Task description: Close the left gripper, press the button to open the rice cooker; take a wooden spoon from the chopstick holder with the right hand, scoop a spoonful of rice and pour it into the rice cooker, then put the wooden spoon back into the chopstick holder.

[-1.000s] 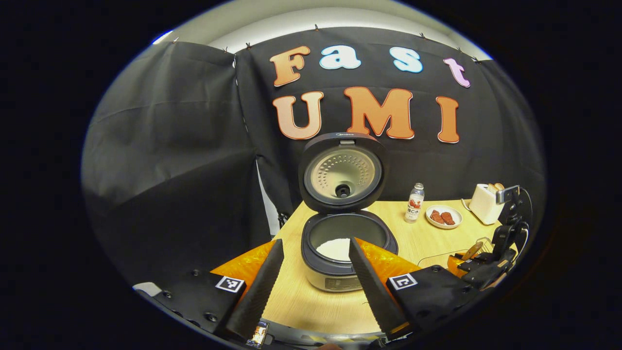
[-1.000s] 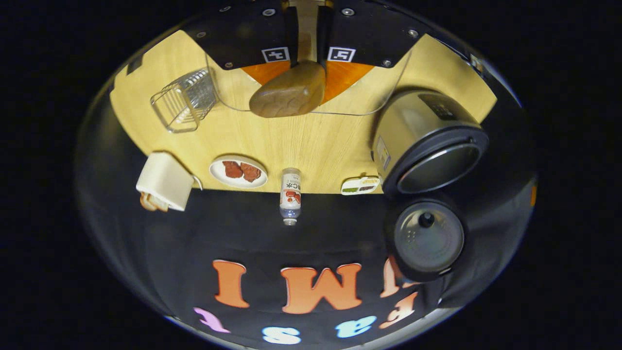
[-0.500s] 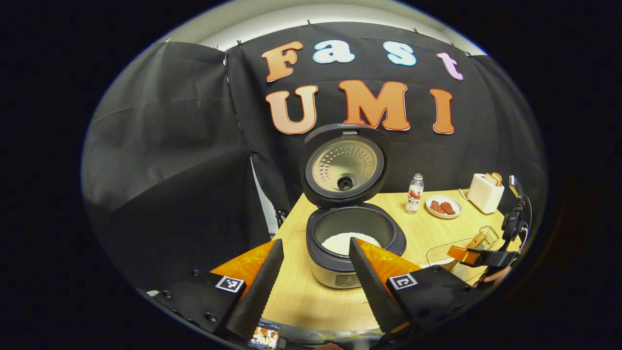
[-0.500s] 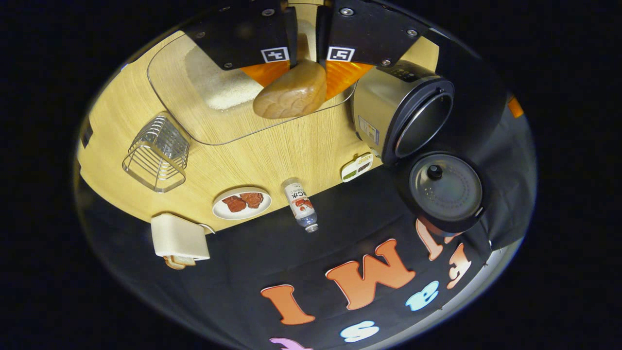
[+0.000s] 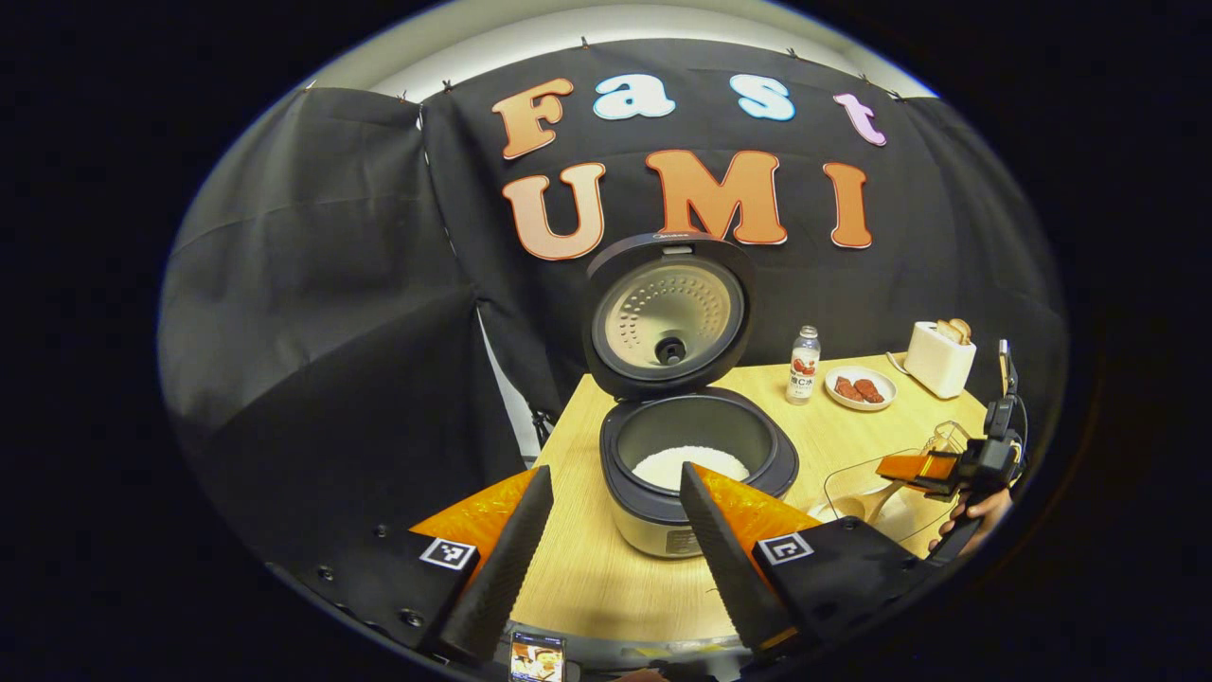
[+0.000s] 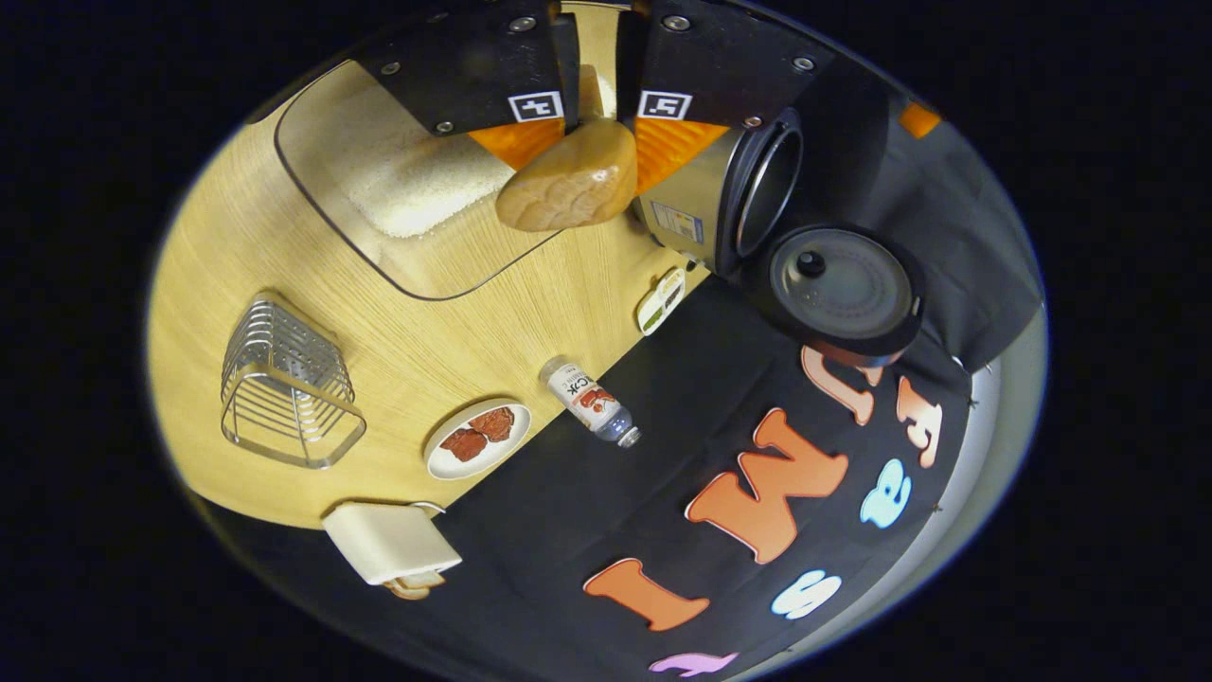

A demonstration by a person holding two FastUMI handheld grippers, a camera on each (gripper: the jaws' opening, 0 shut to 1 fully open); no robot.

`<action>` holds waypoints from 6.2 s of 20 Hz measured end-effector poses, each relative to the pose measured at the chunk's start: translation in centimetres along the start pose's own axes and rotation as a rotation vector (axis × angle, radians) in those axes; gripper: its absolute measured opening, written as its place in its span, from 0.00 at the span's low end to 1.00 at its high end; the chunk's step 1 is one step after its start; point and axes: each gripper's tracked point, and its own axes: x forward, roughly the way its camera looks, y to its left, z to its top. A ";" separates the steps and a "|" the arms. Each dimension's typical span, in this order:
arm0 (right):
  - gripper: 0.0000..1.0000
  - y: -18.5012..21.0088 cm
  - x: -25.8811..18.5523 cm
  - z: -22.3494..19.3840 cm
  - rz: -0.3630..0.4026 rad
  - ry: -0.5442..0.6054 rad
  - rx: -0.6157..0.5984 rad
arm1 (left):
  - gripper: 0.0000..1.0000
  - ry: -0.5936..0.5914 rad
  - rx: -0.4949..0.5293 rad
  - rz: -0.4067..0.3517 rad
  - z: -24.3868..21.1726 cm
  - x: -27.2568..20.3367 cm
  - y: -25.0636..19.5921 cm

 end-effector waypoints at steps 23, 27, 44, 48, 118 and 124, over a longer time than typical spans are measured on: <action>0.14 7.3 -5.4 10.3 0.371 -0.020 0.488 | 1.00 -0.349 -0.113 0.189 13.9 -8.2 10.8; 0.14 12.3 -4.2 10.7 0.438 -0.002 0.492 | 0.95 -0.411 -0.118 0.247 15.7 -10.6 14.6; 0.14 23.3 5.8 3.1 0.374 0.105 0.151 | 0.92 -0.390 -0.125 0.350 12.5 -10.8 22.6; 0.14 24.1 7.4 2.2 0.321 0.079 -0.040 | 0.85 -0.369 -0.135 0.358 11.8 -9.9 23.1; 0.13 -8.7 -5.4 23.1 -0.094 -0.150 -0.618 | 0.85 -0.336 -0.122 0.329 15.7 -11.3 3.9; 0.14 -12.6 -2.5 21.9 -0.113 -0.085 -0.583 | 0.85 -0.301 -0.129 0.268 18.9 -9.4 1.1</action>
